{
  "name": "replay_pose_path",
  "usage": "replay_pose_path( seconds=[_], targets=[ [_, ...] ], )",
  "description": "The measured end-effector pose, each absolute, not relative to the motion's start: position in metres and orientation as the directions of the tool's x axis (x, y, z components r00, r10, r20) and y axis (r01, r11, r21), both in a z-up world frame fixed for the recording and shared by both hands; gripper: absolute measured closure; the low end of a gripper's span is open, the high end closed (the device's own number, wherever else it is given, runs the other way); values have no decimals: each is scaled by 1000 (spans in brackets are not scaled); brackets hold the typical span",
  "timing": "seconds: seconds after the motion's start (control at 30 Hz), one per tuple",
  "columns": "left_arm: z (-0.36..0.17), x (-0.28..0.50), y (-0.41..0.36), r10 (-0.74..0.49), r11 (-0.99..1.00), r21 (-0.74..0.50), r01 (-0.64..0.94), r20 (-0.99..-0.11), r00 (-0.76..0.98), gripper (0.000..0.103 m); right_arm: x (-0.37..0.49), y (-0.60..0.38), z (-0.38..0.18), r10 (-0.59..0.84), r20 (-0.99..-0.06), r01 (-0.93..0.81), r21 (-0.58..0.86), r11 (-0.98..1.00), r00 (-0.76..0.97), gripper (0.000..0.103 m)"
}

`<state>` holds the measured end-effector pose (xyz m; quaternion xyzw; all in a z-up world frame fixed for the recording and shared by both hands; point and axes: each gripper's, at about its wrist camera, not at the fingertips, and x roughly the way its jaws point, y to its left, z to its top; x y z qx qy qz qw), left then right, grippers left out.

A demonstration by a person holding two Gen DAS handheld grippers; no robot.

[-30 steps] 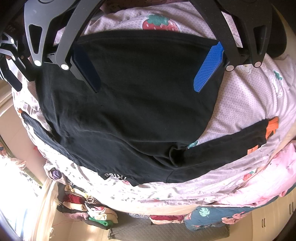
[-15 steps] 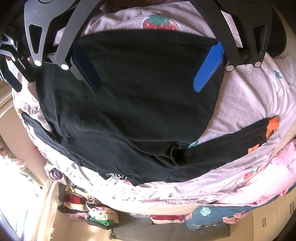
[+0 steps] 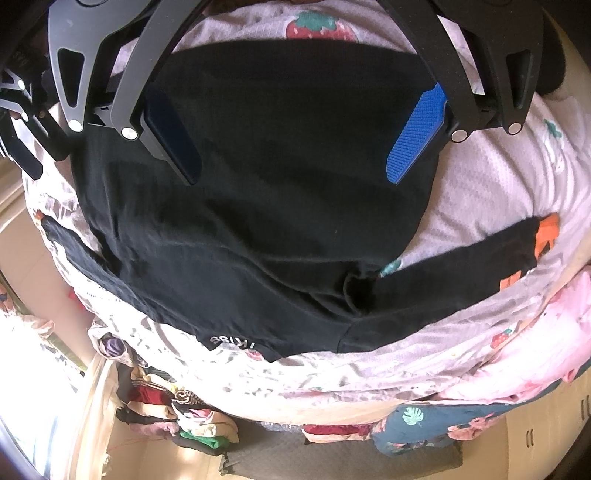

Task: Fold small clothes

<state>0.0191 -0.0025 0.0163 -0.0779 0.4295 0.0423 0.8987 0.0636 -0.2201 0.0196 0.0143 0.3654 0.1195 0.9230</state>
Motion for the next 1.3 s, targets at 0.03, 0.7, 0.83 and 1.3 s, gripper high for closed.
replay_pose_path(
  seconds=[0.03, 0.7, 0.83, 1.3],
  targets=[
    [17, 21, -2, 9, 984, -103, -142, -777, 629, 9, 66, -220, 20, 228, -671, -206, 114, 972, 705, 4],
    [21, 72, -17, 14, 991, -74, -111, -772, 636, 9, 129, -241, 34, 191, -649, -122, 151, 981, 737, 4],
    [18, 82, -23, 10, 992, -70, -101, -776, 631, 9, 142, -252, 33, 185, -652, -95, 171, 981, 735, 4],
    [7, 125, -50, -8, 997, -53, -57, -797, 604, 9, 177, -306, 18, 112, -671, 52, 219, 974, 733, 4]
  ],
)
